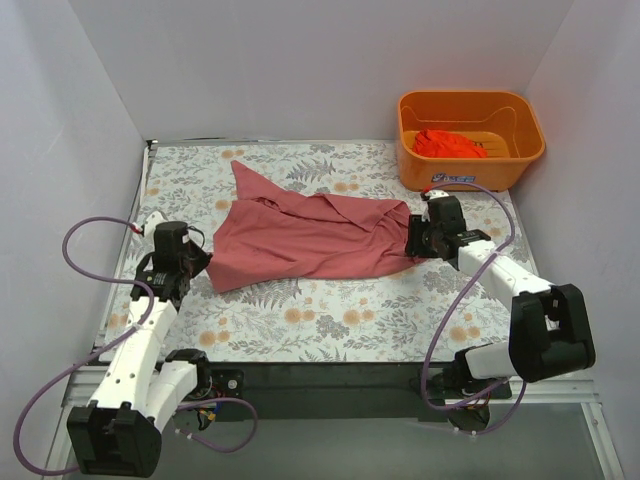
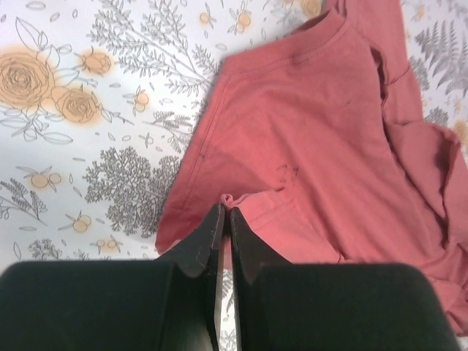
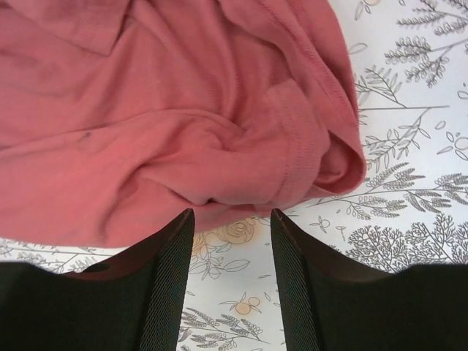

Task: Fold and stack the t-shirts
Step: Flatten the tshirt out

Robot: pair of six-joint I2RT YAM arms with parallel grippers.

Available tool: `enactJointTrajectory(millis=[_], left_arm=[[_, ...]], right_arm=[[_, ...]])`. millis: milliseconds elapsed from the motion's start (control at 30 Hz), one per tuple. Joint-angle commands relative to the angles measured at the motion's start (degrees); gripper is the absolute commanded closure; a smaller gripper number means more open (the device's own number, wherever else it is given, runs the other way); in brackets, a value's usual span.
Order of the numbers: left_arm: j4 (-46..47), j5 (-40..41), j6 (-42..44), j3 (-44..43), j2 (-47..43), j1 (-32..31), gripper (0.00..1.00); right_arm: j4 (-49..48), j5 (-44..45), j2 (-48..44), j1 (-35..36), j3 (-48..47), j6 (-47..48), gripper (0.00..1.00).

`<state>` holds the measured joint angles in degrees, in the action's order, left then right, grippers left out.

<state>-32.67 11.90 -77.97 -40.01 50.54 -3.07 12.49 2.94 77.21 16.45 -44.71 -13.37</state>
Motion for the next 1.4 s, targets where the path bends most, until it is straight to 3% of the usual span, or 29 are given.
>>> enactJointTrajectory(millis=[0, 167, 400, 433, 500, 533, 600, 733, 867, 1000, 1033, 1100, 1133, 1267, 1367], left_arm=[[3.21, 3.83, -0.51, 3.17, -2.9, 0.35, 1.0], [4.89, 4.62, -0.42, 4.68, -2.03, 0.35, 1.0], [4.01, 8.4, -2.27, -1.46, 2.79, 0.35, 1.0], [4.01, 8.66, -2.27, -2.35, 3.68, 0.35, 1.0], [4.19, 8.84, -2.71, -5.33, 6.83, 0.43, 1.0], [4.01, 8.93, -2.8, -7.78, 8.07, 0.43, 1.0], [4.01, 8.93, -2.8, -10.6, 10.09, 0.61, 1.0], [2.43, 9.19, -2.01, -19.04, 12.39, 1.22, 1.0], [1.29, 8.93, -2.0, -20.2, 7.49, 1.31, 1.0], [-1.51, 9.28, -3.23, -13.88, 0.1, 1.31, 1.0], [-2.05, 9.63, -3.32, -10.65, -1.14, 1.31, 1.0], [-3.36, 10.94, -3.15, -7.64, -4.82, 1.31, 1.0], [-3.8, 11.3, -3.15, -5.71, -5.71, 1.31, 1.0], [-3.46, 10.87, -3.24, -1.67, -10.2, 1.31, 1.0], [-2.23, 9.63, -3.41, 0.8, -10.99, 1.31, 1.0]], right_arm=[[0.78, 3.13, 2.15, -2.46, -3.28, -3.42, 0.46], [0.08, -0.56, 5.58, -6.07, -4.59, -3.51, 0.4], [-3.26, -7.68, 11.64, -7.57, -6.26, 0.26, 0.46], [-3.26, -8.64, 12.34, -7.57, -6.88, 0.88, 0.49], [-3.18, -10.05, 14.02, -8.01, -9.33, 2.72, 0.67], [-3.09, -10.15, 14.37, -8.27, -10.3, 3.25, 0.86], [-2.48, -10.06, 14.03, -8.54, -12.94, 4.48, 0.99], [-0.19, -7.08, 8.76, -9.85, -19.88, 6.42, 0.99], [-0.1, -4.53, -0.72, -10.47, -15.62, 5.9, 0.99], [0.69, -2.07, -14.06, -11.0, -2.96, 0.29, 0.89], [1.91, 0.72, -16.54, -11.52, 0.38, -1.64, 0.73], [2.71, 2.5, -24.07, -12.31, 8.36, -6.75, 0.61], [3.67, 3.99, -26.56, -13.36, 10.5, -8.5, 0.5], [3.95, 3.31, -35.8, -14.16, 16.84, -12.12, 0.38], [0.27, -6.15, -35.92, -14.08, 17.47, -9.67, 0.36]])
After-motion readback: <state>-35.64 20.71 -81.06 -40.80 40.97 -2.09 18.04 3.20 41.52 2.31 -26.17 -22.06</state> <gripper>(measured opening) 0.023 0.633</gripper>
